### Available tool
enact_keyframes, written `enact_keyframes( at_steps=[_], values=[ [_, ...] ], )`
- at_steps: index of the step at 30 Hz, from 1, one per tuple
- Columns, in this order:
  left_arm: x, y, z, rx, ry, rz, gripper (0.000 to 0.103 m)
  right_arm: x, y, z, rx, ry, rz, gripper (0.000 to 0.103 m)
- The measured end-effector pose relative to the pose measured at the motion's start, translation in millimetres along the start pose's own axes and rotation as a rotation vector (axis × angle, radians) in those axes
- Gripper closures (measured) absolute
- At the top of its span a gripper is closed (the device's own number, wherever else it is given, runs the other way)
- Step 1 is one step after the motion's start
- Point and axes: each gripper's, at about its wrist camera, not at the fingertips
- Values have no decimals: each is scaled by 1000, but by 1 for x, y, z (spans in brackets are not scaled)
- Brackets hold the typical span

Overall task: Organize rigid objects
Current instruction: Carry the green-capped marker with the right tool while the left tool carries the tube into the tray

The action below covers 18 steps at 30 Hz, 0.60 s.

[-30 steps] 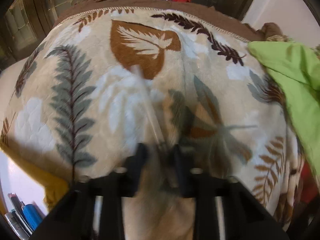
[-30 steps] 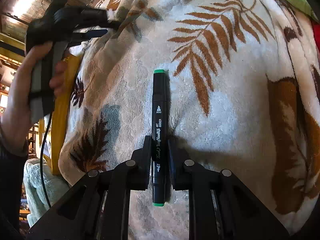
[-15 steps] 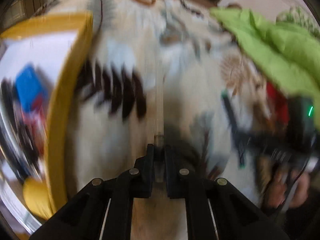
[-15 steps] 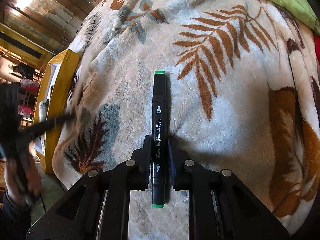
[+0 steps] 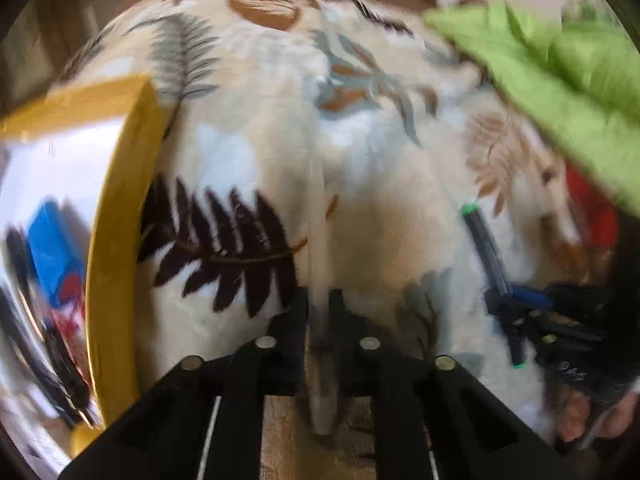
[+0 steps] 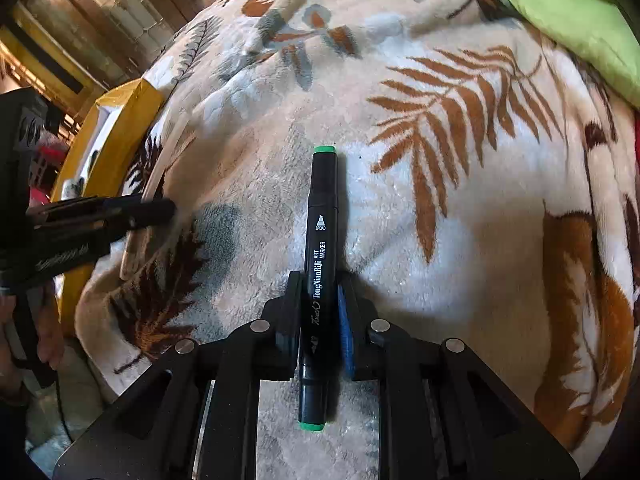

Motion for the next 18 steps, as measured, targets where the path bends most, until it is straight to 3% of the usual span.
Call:
enact_keyframes(
  at_steps=[5, 7, 11, 13, 18],
  values=[
    [-27, -48, -36, -186, 90, -208, 96, 3, -6, -5, -9, 23, -14, 88],
    [-37, -62, -65, -253, 161, -251, 96, 7, -16, -19, 36, 36, 9, 88],
    [-56, -86, -113, -268, 266, -299, 96, 14, -68, -46, 158, 80, -18, 88],
    [-66, -104, -127, -226, 297, -324, 96, 19, -101, -52, 216, 90, -52, 88],
    [-76, -153, -135, -165, 311, -443, 96, 31, -188, -31, 345, 46, -126, 88]
  ],
)
Point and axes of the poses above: each gripper's, at about its wrist camera, not at the fingertips, and z roughly the way its jaws point, y to its right, x to its top, and after that the axes turned 5 degrees about z, right-handed
